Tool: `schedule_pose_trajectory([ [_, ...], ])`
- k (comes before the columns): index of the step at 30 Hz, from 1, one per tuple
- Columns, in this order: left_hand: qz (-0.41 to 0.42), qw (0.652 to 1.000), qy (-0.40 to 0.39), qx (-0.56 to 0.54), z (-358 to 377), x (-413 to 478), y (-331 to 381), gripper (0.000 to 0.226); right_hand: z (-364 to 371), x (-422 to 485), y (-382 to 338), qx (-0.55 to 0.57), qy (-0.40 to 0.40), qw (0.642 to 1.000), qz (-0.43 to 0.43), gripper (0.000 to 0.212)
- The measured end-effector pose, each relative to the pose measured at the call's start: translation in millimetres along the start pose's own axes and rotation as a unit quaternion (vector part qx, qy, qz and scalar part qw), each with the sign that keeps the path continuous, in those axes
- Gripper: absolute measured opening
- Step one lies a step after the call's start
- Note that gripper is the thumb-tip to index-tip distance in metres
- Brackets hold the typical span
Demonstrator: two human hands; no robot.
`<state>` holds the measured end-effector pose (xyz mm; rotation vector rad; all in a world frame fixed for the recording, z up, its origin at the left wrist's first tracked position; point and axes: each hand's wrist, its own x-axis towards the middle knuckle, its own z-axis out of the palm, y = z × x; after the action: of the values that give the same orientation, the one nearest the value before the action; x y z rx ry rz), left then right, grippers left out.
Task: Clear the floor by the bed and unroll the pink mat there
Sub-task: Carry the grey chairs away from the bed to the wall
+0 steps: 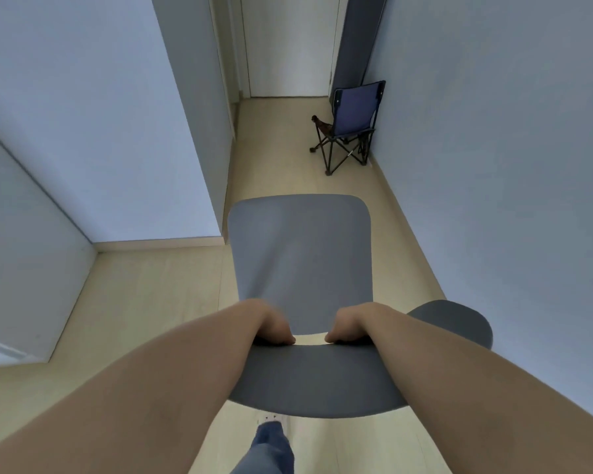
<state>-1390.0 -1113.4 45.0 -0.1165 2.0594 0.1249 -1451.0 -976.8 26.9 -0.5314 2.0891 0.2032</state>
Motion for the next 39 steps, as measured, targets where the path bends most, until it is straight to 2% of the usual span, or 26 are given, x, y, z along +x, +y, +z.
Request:
schedule_pose_trajectory([
  [10, 0.005, 1.0, -0.021, 0.023, -219, 105, -37, 0.049, -190, 123, 43, 0.031, 0.004, 0.999, -0.004, 0.046],
  [17, 0.0, 1.0, 0.001, -0.004, -362, 196, -38, 0.049, -331, 227, 100, -0.005, -0.012, 1.0, -0.015, 0.045],
  [22, -0.001, 0.999, -0.026, -0.036, -453, 250, -56, 0.049, -423, 297, 118, -0.033, -0.032, 0.999, -0.02, 0.044],
  [34, -0.008, 0.995, -0.069, -0.076, -617, 385, -132, 0.049, -600, 440, 116, -0.067, -0.079, 0.993, -0.053, 0.046],
  [39, -0.021, 0.986, -0.09, -0.135, -681, 446, -146, 0.048, -668, 507, 135, -0.091, -0.099, 0.988, -0.074, 0.045],
])
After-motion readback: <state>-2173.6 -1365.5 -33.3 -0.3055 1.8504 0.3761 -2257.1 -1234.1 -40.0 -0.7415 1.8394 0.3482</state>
